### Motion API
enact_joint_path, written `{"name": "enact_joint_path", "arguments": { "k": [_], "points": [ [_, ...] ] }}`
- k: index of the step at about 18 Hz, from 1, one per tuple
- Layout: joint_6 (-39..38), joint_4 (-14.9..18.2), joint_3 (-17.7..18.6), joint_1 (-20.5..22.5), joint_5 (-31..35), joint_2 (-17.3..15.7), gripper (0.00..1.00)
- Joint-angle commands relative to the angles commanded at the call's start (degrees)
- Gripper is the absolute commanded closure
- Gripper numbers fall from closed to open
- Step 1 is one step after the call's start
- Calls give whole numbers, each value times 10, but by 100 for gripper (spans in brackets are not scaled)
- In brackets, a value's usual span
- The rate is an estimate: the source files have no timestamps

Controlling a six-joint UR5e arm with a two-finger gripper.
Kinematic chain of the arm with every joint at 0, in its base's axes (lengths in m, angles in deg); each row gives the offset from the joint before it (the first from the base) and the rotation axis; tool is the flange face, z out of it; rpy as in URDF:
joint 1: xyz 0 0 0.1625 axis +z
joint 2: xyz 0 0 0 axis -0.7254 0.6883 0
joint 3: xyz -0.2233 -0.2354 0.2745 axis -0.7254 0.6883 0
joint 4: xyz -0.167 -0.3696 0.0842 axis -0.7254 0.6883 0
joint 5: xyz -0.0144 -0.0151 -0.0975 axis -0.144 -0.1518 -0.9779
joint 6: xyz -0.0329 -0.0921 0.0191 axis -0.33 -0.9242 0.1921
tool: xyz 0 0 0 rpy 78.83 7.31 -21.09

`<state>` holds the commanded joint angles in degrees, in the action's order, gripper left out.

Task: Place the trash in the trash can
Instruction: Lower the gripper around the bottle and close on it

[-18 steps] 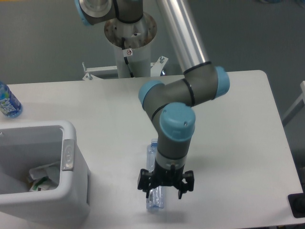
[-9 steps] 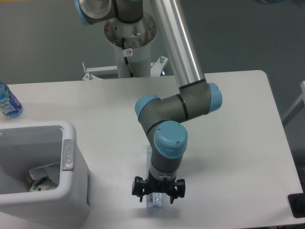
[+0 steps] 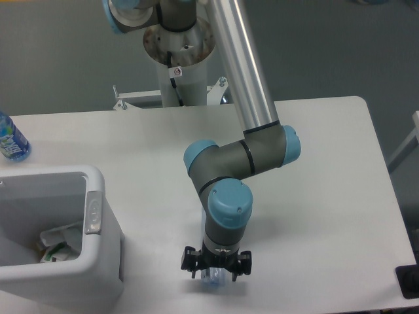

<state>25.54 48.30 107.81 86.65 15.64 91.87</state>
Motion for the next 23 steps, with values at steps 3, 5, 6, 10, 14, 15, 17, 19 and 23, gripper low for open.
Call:
{"name": "enact_joint_path", "arguments": {
  "k": [3, 5, 6, 10, 14, 15, 17, 19, 23],
  "points": [
    [0, 0, -1, 0, 0, 4, 0],
    [0, 0, -1, 0, 4, 5, 0],
    [0, -1, -1, 0, 10, 8, 0],
    [0, -1, 0, -4, 18, 11, 0],
    [0, 0, 2, -6, 20, 6, 16],
    [0, 0, 3, -7, 20, 6, 23],
    [0, 0, 3, -7, 20, 6, 34],
    [0, 0, 3, -7, 20, 5, 37],
    [0, 0, 4, -7, 21, 5, 40]
  ]
}}
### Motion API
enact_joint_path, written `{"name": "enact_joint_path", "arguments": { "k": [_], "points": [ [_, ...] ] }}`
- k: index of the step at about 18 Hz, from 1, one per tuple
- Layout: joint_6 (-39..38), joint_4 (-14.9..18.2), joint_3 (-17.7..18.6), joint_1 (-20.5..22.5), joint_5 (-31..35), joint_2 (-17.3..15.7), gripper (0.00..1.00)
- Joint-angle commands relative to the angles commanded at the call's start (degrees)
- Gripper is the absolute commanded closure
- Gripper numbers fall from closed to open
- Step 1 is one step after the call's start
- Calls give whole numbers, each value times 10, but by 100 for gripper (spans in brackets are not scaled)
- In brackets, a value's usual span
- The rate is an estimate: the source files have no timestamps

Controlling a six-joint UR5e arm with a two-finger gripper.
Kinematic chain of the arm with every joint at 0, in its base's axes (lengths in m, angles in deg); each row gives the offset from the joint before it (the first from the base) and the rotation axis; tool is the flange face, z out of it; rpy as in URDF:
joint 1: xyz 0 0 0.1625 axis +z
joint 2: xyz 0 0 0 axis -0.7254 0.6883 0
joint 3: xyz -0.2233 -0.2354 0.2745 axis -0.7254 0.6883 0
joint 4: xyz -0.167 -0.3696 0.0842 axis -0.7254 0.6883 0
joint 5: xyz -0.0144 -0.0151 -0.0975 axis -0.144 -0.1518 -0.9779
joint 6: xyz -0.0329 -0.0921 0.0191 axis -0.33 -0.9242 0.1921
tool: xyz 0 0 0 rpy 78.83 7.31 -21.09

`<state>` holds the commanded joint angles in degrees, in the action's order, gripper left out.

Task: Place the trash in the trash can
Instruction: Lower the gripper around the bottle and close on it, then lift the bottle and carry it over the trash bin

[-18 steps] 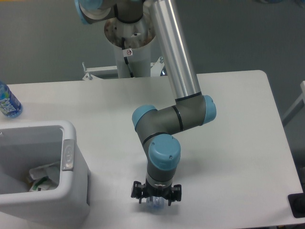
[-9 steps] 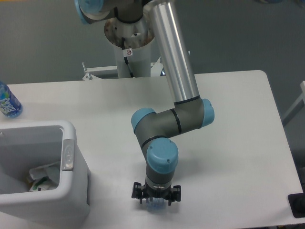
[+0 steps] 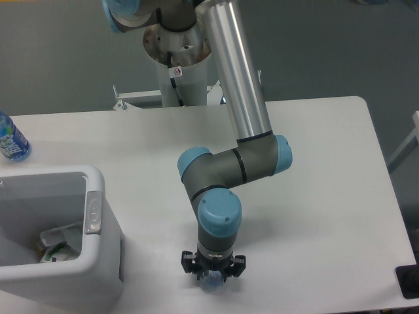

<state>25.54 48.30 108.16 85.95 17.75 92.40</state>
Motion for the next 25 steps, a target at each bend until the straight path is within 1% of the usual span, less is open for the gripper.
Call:
{"name": "enact_joint_path", "arguments": {
  "k": [6, 9, 12, 16, 18, 19, 20, 23, 25],
  "points": [
    [1, 0, -1, 0, -1, -5, 40],
    [4, -1, -5, 0, -1, -13, 40],
    [25, 2, -9, 2, -3, -31, 40],
    [33, 4, -16, 8, -6, -69, 40],
    [27, -8, -32, 17, -19, -85, 40],
    [23, -11, -45, 20, -38, -89, 41],
    [15, -11, -61, 24, -57, -92, 41],
    [-36, -11, -112, 40, -86, -97, 40],
    [-65, -11, -140, 51, -121, -98, 41]
  ]
}}
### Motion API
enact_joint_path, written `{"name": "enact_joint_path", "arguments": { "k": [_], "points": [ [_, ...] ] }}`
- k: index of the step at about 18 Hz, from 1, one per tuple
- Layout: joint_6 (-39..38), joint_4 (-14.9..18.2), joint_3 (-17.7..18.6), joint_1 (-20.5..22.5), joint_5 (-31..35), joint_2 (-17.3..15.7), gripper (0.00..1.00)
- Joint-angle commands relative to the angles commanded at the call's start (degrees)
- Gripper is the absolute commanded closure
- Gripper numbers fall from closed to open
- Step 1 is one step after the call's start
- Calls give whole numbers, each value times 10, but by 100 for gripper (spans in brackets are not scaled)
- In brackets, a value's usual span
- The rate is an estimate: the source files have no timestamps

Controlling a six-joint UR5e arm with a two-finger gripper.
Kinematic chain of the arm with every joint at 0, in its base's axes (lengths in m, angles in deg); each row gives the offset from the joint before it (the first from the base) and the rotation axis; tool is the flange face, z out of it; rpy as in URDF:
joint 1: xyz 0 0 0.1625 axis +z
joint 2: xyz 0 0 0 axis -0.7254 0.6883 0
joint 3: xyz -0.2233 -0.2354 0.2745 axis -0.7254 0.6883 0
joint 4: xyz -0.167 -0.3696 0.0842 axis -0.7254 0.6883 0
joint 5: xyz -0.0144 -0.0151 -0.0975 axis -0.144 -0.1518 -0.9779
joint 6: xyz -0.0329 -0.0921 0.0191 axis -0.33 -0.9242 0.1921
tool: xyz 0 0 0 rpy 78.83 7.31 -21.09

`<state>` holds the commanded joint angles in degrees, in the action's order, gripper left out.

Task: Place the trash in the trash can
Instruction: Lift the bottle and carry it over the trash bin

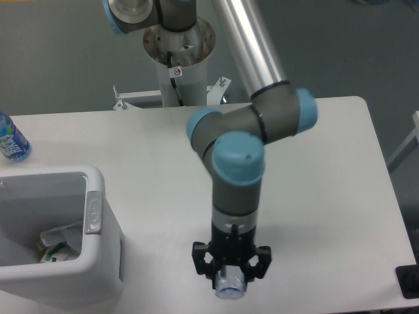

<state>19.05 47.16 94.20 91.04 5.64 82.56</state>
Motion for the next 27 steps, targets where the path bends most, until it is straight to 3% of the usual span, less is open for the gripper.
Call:
{"name": "enact_joint_path", "arguments": {
  "k": [4, 12, 19, 27],
  "points": [
    [-49, -4, -28, 20, -58, -23, 41],
    [-83, -9, -32, 11, -68, -57, 41],
    [-156, -61, -36, -52, -68, -76, 41],
    [-187, -62, -41, -119, -68, -89, 40]
  ]
}}
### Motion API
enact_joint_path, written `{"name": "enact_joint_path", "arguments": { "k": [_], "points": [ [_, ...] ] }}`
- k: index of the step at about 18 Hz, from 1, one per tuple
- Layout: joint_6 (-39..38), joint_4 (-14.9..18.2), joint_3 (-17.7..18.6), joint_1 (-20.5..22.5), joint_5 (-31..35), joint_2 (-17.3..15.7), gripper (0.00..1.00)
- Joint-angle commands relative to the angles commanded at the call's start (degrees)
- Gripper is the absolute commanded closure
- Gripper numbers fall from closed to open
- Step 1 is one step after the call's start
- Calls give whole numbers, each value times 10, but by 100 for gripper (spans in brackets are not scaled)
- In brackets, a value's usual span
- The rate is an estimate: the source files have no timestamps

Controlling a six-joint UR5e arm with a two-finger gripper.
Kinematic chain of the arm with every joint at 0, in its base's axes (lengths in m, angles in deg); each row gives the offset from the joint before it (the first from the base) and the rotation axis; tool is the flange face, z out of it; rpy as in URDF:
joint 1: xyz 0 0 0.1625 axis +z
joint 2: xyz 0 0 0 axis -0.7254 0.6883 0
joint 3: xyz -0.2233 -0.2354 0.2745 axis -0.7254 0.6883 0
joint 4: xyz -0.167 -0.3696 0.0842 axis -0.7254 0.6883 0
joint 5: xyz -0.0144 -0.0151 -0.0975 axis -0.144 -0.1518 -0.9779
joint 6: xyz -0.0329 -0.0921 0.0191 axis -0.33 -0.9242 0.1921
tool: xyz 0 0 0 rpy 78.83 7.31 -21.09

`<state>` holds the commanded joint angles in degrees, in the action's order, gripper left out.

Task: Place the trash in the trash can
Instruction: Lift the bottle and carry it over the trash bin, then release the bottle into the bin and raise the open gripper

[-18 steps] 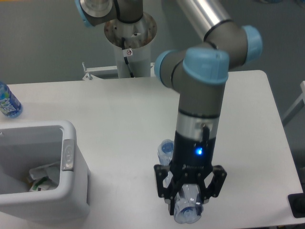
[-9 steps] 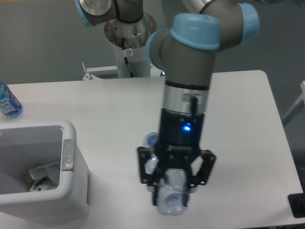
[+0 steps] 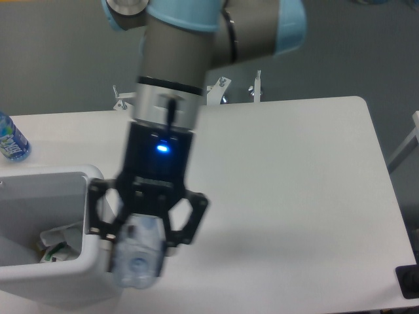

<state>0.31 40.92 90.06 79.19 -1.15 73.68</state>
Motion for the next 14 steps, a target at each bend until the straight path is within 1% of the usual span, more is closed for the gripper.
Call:
{"name": "enact_joint_path", "arguments": {
  "k": [3, 7, 11, 12, 13, 14],
  "points": [
    [3, -1, -4, -25, 0, 9, 40],
    [4, -11, -4, -57, -1, 25, 39],
    [5, -12, -3, -71, -1, 43, 39],
    [6, -12, -4, -72, -1, 47, 36],
    [9, -14, -4, -72, -1, 48, 29],
    [15, -14, -1, -72, -1, 48, 12]
  ]
}}
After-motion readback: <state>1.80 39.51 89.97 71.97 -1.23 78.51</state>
